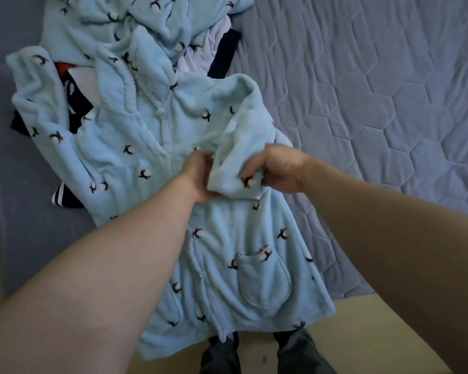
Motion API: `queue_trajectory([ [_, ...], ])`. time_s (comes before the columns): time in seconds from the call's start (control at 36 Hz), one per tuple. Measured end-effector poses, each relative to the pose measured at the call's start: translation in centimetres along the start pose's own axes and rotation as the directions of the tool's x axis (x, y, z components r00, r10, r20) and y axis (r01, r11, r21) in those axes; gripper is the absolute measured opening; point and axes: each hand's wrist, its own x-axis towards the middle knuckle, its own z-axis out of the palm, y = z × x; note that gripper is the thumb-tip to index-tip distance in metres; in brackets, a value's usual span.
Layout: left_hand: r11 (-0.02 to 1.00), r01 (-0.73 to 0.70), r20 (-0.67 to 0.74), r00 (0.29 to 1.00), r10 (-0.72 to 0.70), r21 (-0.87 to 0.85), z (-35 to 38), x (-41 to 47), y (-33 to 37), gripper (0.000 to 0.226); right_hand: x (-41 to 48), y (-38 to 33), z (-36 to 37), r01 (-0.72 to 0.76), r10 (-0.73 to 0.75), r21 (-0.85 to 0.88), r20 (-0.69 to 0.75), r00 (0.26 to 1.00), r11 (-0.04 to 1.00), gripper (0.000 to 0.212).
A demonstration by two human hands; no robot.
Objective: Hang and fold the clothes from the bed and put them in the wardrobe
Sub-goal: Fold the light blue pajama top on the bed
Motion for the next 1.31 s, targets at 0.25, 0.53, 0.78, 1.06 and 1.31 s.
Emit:
queue_trajectory([
  [0.25,0.835,0.009,-0.013,1.0,-0.002,0.55,-3.1,-1.2,-1.5,0.026,-1.8,6.8,5.3,-0.129,0.613,-0.713,0.478,0.63,0.689,0.074],
  [0.53,0.807,0.111,-0.208,0.978,0.016,0.58,-5.5,-1.3,-6.1,0.031,0.0,8.9,4.6,-0.322,0.207,-0.36,-0.324,0.923,0.876,0.028],
  [0.78,0.835,-0.229,-0.177,0.917,0.358,0.501,-2.9,0.6,-0.6,0.033,2.0,7.1,1.7,0.029,-0.096,-0.095,-0.855,0.51,0.995,0.042],
  [1.06,0.62,-0.291,-0.212,0.765,0.608,0.728,3.6,4.7,8.9,0.051,5.7,3.1,-1.0,-0.084,0.062,0.007,-0.738,0.672,0.996,0.064],
  [1.31,0.746,-0.299,-0.346,0.743,0.573,0.595,5.6,6.3,12.0,0.032,5.3,2.3,-2.0,-0.249,0.321,0.213,-0.457,0.829,0.945,0.055],
])
